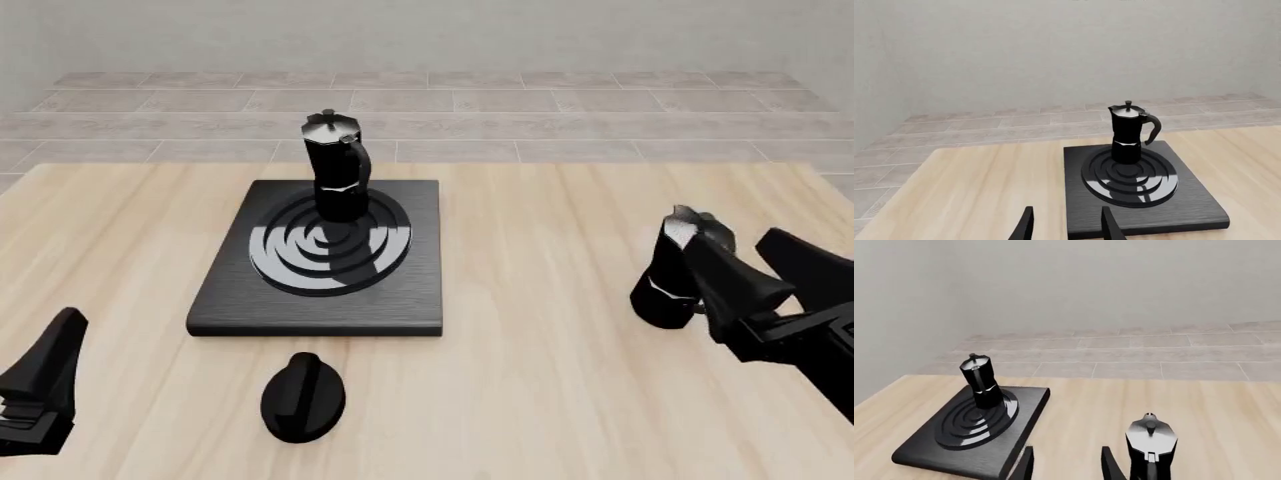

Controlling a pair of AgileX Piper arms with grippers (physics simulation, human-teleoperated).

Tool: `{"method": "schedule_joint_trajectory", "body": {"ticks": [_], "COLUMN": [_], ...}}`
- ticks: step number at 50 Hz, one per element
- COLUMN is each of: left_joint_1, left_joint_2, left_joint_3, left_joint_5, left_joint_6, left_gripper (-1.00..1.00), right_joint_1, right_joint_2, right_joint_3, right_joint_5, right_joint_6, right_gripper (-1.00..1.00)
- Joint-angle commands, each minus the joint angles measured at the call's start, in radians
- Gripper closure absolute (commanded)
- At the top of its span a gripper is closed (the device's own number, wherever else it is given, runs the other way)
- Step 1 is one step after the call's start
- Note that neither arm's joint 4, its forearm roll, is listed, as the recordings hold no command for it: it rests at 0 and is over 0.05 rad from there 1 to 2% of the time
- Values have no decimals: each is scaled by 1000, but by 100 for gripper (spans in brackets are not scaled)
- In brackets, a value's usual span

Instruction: Put both moka pots on the stove.

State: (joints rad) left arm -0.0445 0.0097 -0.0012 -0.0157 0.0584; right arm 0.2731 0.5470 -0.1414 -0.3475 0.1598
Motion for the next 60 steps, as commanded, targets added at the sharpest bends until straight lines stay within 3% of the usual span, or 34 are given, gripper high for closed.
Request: {"method": "schedule_joint_trajectory", "body": {"ticks": [1, 23, 40, 46, 47, 53, 60], "left_joint_1": [-1, -9, -14, -14, -14, -14, -14], "left_joint_2": [3, 8, 29, 30, 32, 28, 27], "left_joint_3": [0, 0, 1, 1, 0, 0, 0], "left_joint_5": [-1, -4, -18, -18, -20, -16, -17], "left_joint_6": [0, 17, 24, 24, 25, 26, 27], "left_gripper": [-100, -100, -100, -100, -100, -100, -100], "right_joint_1": [-17, -26, -57, -78, -86, -103, -117], "right_joint_2": [-22, -21, 13, 53, 73, 101, 135], "right_joint_3": [27, 0, -104, -141, -150, -190, -260], "right_joint_5": [7, 38, 177, 208, 218, 272, 359], "right_joint_6": [-2, -16, -45, -85, -63, -104, -94], "right_gripper": [-100, -100, -100, -100, -100, -100, -100]}}
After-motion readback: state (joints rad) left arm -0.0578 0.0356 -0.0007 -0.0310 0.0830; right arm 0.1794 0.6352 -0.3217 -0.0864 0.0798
